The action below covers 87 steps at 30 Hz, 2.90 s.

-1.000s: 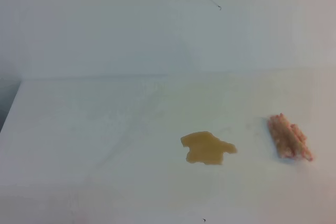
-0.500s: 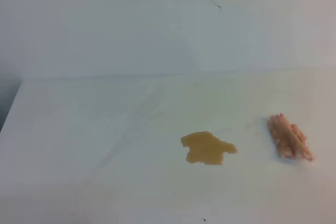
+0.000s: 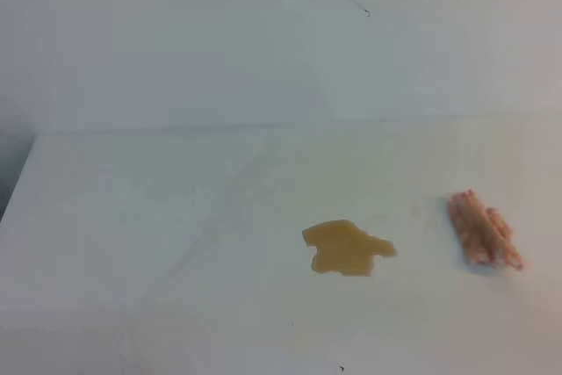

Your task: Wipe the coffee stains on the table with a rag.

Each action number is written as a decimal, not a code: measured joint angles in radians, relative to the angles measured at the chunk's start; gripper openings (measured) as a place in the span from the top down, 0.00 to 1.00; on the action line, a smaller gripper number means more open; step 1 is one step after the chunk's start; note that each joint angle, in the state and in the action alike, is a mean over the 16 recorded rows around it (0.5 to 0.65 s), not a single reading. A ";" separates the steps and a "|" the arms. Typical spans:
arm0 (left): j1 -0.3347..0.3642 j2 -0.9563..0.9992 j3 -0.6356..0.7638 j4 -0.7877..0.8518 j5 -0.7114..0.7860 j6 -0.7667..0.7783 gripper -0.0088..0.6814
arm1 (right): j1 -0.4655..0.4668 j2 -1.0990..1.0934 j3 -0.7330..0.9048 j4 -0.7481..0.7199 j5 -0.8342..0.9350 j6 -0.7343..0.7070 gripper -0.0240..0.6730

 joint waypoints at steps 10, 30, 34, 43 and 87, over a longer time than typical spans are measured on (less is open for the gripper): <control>0.000 0.000 -0.011 0.000 0.000 0.000 0.99 | 0.000 0.000 0.000 0.000 -0.184 0.157 0.97; 0.000 0.000 -0.014 0.000 0.000 0.000 0.99 | 0.000 -0.001 -0.058 -0.055 -0.682 0.291 0.97; 0.000 0.000 -0.014 0.000 0.000 0.000 0.99 | 0.000 -0.001 -0.139 -0.103 -0.631 0.289 0.97; 0.000 0.000 -0.011 0.000 0.000 0.000 0.99 | 0.007 0.053 -0.377 -0.174 -0.203 0.297 0.97; 0.000 0.000 -0.014 0.000 0.000 0.000 0.99 | 0.252 1.217 -0.990 -0.030 0.521 -0.160 0.97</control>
